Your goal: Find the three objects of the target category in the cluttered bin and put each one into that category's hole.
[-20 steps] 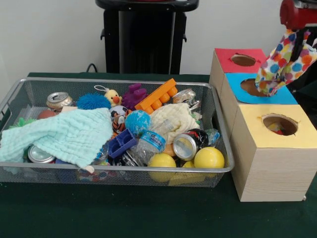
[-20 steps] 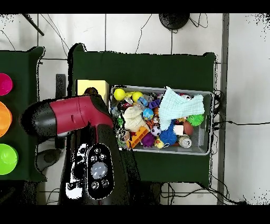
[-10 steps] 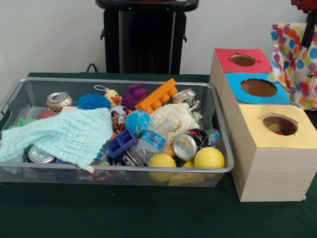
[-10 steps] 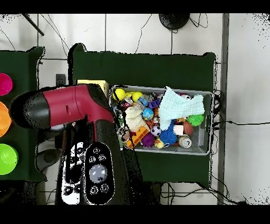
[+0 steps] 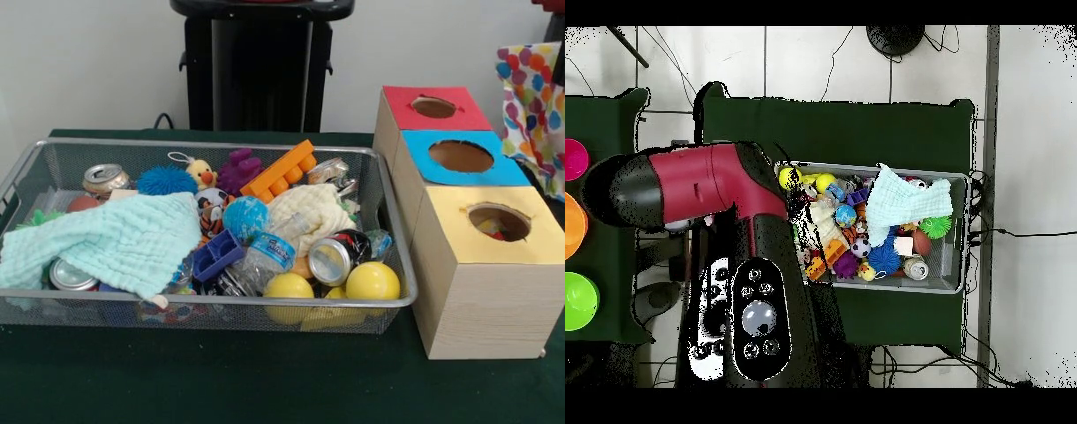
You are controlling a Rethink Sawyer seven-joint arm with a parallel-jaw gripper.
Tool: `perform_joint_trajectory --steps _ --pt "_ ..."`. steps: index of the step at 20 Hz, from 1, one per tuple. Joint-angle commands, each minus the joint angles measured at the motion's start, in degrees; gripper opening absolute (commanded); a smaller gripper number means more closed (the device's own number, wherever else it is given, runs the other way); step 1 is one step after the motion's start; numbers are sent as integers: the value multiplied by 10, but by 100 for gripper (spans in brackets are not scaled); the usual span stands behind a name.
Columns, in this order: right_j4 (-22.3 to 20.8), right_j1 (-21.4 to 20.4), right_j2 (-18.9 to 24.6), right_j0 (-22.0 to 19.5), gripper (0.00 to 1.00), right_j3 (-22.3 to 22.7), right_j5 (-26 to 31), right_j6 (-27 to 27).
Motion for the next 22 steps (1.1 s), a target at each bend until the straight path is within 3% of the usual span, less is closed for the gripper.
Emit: perform_joint_trajectory --steps 1,8,22 --pt "-11 50 1 -26 0 22 -31 61" --pt "-32 72 -4 -40 0 54 -106 57" --pt "-38 89 -20 -33 0 82 -169 64"
